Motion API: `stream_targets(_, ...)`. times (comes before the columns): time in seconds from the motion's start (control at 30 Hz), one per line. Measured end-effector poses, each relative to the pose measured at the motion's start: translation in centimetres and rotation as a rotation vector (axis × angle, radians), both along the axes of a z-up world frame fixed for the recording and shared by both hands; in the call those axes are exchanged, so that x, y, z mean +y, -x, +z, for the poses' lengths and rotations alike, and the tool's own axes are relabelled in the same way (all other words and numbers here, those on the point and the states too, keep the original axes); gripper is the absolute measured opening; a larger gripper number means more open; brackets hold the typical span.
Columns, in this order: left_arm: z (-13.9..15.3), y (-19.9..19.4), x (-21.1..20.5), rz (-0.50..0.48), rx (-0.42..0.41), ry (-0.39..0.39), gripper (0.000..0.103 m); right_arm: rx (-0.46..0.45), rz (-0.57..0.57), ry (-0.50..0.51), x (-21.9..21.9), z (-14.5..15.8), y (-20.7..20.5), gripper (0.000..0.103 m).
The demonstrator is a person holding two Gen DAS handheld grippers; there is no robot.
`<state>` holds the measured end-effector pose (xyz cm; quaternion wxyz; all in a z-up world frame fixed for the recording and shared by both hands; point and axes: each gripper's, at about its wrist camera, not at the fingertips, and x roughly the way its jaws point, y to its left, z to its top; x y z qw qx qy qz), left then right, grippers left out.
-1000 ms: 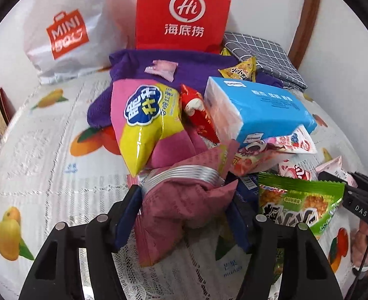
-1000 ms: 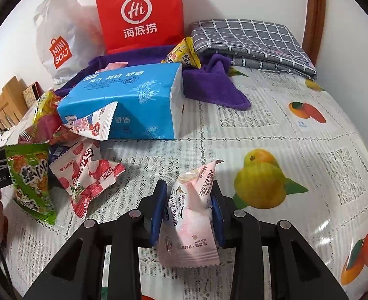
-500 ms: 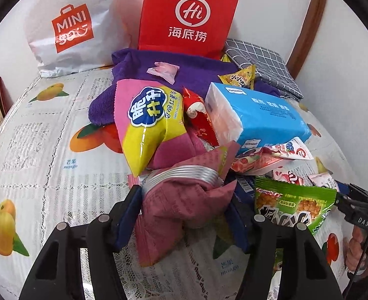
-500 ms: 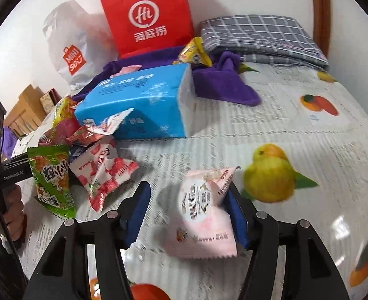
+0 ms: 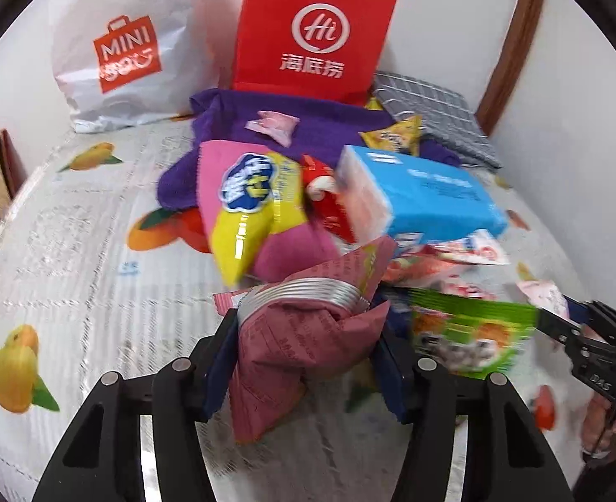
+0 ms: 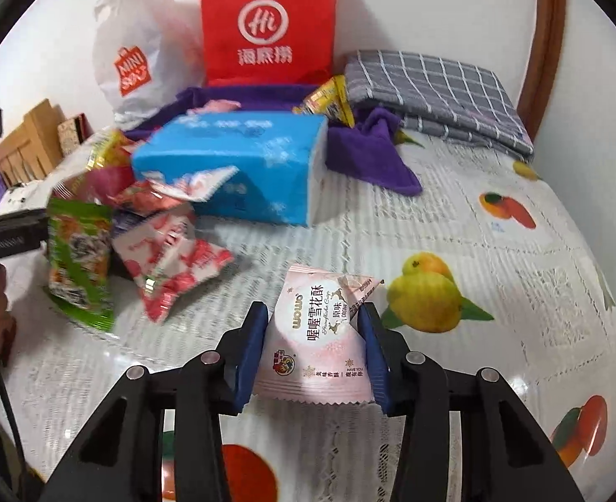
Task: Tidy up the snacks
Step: 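Carry both pink snacks onto the purple towel and open both grippers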
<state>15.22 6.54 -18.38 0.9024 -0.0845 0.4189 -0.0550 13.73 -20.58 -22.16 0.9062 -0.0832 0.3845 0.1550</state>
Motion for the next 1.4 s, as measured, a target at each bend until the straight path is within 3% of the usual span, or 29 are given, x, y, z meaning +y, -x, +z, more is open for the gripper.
stream_targets(0.23, 3.7, 1.2, -1.2, -0.022, -0.055, -0.023, 0.055, -0.026, -0.007, -0.084, -0.2, 3.0, -0.1, 0.044)
stream_targets(0.53, 7.0, 0.0, -2.1, -0.049, -0.059, 0.034, 0.055, -0.039, -0.042, -0.134, 0.3, 6.4, -2.2, 0.044)
stream_targets(0.63, 7.9, -0.9, -2.0, -0.052, -0.051, 0.072, 0.055, -0.032, -0.044, -0.121, 0.9, 7.6, -3.3, 0.044)
stream_targets(1.03, 11.5, -6.3, -1.7, -0.029, -0.086, 0.053, 0.055, -0.069, 0.021, -0.169, 3.0, 12.1, -8.5, 0.044)
stream_targets(1.4, 11.6, -12.9, -0.6, -0.005, -0.072, 0.048, 0.055, -0.042, 0.043, -0.179, 4.7, 12.4, -15.4, 0.044)
